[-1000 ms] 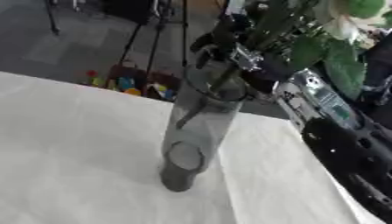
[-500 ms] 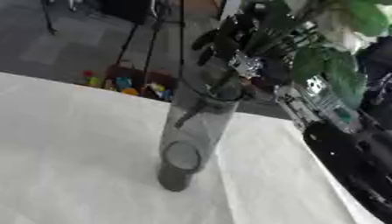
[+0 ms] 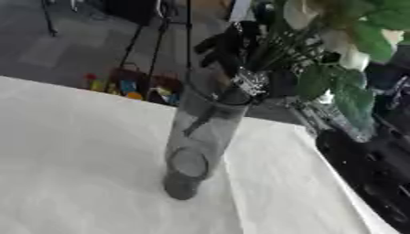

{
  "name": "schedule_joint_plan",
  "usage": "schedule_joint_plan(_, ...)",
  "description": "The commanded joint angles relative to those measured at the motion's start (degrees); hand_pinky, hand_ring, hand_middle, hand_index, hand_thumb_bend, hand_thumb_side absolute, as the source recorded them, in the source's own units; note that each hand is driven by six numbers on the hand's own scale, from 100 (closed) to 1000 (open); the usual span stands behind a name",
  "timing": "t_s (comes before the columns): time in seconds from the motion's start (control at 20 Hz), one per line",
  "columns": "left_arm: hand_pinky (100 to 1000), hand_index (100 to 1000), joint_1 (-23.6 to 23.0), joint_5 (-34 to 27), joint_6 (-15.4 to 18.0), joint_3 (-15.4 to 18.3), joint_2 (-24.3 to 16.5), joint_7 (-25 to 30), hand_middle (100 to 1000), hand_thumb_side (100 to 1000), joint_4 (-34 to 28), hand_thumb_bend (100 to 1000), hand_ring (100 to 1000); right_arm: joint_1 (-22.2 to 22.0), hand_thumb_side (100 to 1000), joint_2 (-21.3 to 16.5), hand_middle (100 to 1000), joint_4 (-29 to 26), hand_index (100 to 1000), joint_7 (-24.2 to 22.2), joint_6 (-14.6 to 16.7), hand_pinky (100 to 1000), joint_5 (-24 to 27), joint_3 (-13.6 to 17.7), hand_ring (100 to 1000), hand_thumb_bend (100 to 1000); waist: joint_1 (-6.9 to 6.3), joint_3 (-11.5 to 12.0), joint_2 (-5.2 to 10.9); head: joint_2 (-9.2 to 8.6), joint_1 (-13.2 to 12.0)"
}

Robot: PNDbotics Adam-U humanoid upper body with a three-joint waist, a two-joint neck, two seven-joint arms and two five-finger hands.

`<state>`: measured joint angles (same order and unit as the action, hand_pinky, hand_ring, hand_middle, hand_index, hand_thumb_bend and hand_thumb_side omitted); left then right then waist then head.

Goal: Arrange flowers into the vase.

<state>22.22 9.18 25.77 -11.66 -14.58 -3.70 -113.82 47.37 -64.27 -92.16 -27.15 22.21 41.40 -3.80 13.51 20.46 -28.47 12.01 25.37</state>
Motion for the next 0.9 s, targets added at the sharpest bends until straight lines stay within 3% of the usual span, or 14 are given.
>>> schedule_joint_plan(0.05, 686, 971, 0.2, -0.2, -0.2, 0.4, 0.0, 0.1, 969, 1000, -0.8, 100, 1000, 0.6, 173, -2.6, 468, -0.6, 662, -2.3, 1.7, 799, -2.7, 0.3, 832, 100, -0.56, -0.2, 1.78, -0.31, 0.2)
schedule_joint_plan(0.6, 686, 972, 0.0, -0.3, -0.6, 0.5, 0.4, 0.3, 970, 1000, -0.8, 100, 1000, 1.6, 177, -1.8, 501, 3.2, 688, -10.2, 1.3, 824, -6.6, 0.5, 863, 100, -0.56, -0.6, 2.04, -0.80, -0.1)
schedule_joint_plan(0.9, 686, 972, -0.1, -0.3, -0.8, 0.4, 0.4, 0.4, 971, 1000, -0.8, 100, 1000, 1.5, 193, -1.7, 498, 5.2, 688, -11.3, 0.2, 829, -5.7, 1.0, 866, 100, -0.56, -0.6, 2.04, -1.12, 0.0)
